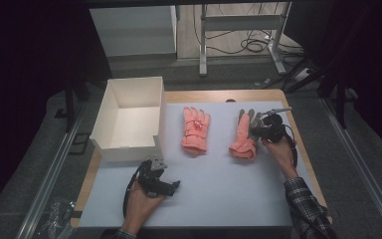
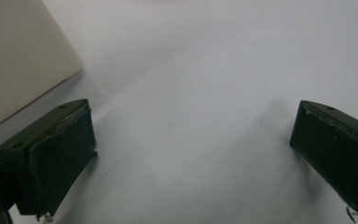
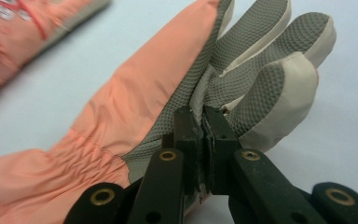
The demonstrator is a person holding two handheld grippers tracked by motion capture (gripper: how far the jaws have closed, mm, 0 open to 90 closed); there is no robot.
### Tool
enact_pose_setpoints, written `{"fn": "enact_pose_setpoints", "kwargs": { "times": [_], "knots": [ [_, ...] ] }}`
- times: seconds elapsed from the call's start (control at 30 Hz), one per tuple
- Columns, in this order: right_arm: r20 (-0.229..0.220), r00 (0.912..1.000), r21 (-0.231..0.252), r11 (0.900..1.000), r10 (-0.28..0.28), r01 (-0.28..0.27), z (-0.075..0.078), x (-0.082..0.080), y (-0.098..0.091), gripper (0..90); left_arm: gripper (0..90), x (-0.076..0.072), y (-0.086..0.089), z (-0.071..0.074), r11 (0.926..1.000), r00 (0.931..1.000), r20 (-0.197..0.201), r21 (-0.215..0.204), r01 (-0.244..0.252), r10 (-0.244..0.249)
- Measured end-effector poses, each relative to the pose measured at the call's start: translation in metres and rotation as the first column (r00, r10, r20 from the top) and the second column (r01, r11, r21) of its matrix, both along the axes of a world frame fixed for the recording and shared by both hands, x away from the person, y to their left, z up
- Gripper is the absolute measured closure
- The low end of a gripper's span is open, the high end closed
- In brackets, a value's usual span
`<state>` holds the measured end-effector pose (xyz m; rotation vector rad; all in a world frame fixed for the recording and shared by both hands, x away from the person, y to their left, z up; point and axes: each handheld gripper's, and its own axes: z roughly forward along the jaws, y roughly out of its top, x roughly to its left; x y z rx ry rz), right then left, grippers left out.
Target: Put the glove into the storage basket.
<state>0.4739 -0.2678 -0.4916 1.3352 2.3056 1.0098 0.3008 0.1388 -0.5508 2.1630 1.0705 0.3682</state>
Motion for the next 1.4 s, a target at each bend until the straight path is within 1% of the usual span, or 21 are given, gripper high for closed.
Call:
{"fn": "enact_pose_setpoints", "kwargs": {
  "times": [0.1, 0.17, 0.27, 0.33, 0.43, 0.47, 0.57, 0.63, 0.7, 0.77, 0.9, 1.0, 1.13, 1.17, 1.23, 1.3, 1.33, 1.4],
  "knots": [
    [0.023, 0.9995, 0.010, 0.9997, 0.021, -0.021, 0.008, -0.009, -0.001, 84.8, 0.1, 0.000, 0.000, 0.000, 1.0000, 1.0000, 0.000, 0.000, 0.000, 0.000],
    [0.027, 0.9992, 0.014, 0.9995, 0.029, -0.029, 0.012, -0.015, -0.001, 84.8, 0.2, 0.000, 0.000, 0.000, 1.0000, 1.0000, 0.000, 0.000, 0.000, 0.000],
    [0.024, 0.9986, 0.041, 0.9980, 0.047, -0.048, 0.018, -0.027, 0.000, 84.8, 0.1, 0.000, 0.000, 0.000, 1.0000, 1.0000, 0.000, 0.001, 0.000, 0.000],
    [0.021, 0.9977, 0.069, 0.9954, 0.065, -0.066, 0.021, -0.034, 0.000, 84.8, 0.1, 0.000, 0.000, 0.000, 1.0000, 1.0000, -0.001, 0.002, 0.000, 0.000],
    [0.014, 0.9951, 0.101, 0.9900, 0.098, -0.099, 0.026, -0.045, 0.002, 84.6, 0.1, 0.000, 0.000, 0.000, 1.0000, 1.0000, 0.000, 0.002, 0.000, 0.000],
    [0.014, 0.9932, 0.108, 0.9874, 0.115, -0.116, 0.027, -0.051, 0.004, 84.5, 0.1, 0.000, 0.000, 0.000, 1.0000, 1.0000, 0.000, 0.002, 0.000, 0.000],
    [0.009, 0.9895, 0.118, 0.9824, 0.145, -0.145, 0.029, -0.064, 0.010, 84.4, 0.1, 0.000, 0.000, 0.000, 1.0000, 1.0000, 0.000, 0.002, 0.000, 0.000],
    [0.002, 0.9859, 0.139, 0.9763, 0.167, -0.166, 0.029, -0.072, 0.014, 84.3, 0.1, 0.000, 0.000, 0.000, 1.0000, 1.0000, 0.000, 0.002, 0.000, 0.000],
    [-0.010, 0.9814, 0.173, 0.9670, 0.191, -0.187, 0.029, -0.081, 0.019, 84.2, 0.1, 0.000, 0.000, 0.000, 1.0000, 1.0000, 0.000, 0.002, 0.000, 0.000],
    [-0.014, 0.9766, 0.184, 0.9605, 0.215, -0.208, 0.027, -0.091, 0.025, 84.1, 0.1, 0.000, 0.000, 0.000, 1.0000, 1.0000, 0.001, -0.002, -0.003, 0.003],
    [-0.031, 0.9732, 0.181, 0.9589, 0.228, -0.219, 0.021, -0.107, 0.036, 84.0, 0.1, 0.000, 0.000, 0.000, 1.0000, 1.0000, 0.001, -0.002, -0.003, 0.003],
    [-0.059, 0.9718, 0.197, 0.9570, 0.229, -0.213, 0.011, -0.115, 0.041, 84.0, 0.1, 0.000, 0.000, 0.000, 1.0000, 1.0000, 0.000, 0.002, 0.000, 0.000],
    [-0.081, 0.9736, 0.187, 0.9626, 0.214, -0.196, -0.004, -0.120, 0.043, 83.9, 0.1, 0.000, 0.000, 0.000, 1.0000, 1.0000, 0.000, 0.002, 0.000, 0.000],
    [-0.085, 0.9733, 0.167, 0.9660, 0.213, -0.197, -0.012, -0.119, 0.044, 83.1, 0.1, 0.000, 0.000, 0.000, 1.0000, 1.0000, 0.000, 0.002, 0.000, 0.000],
    [-0.086, 0.9732, 0.163, 0.9667, 0.213, -0.198, -0.014, -0.119, 0.044, 82.1, 0.1, 0.000, 0.000, 0.000, 1.0000, 1.0000, 0.000, 0.002, 0.000, 0.000],
    [-0.081, 0.9728, 0.164, 0.9656, 0.217, -0.202, -0.015, -0.117, 0.042, 76.5, 0.1, 0.000, 0.000, 0.000, 1.0000, 1.0000, 0.000, 0.002, 0.000, 0.000],
    [-0.070, 0.9726, 0.146, 0.9668, 0.222, -0.210, -0.013, -0.116, 0.042, 73.7, 0.1, 0.000, 0.000, 0.000, 1.0000, 1.0000, 0.000, 0.002, 0.000, 0.000],
    [-0.052, 0.9732, 0.129, 0.9679, 0.224, -0.216, -0.009, -0.114, 0.041, 72.0, 0.1, 0.000, 0.000, 0.000, 1.0000, 1.0000, 0.000, 0.002, 0.000, 0.000]
  ]
}}
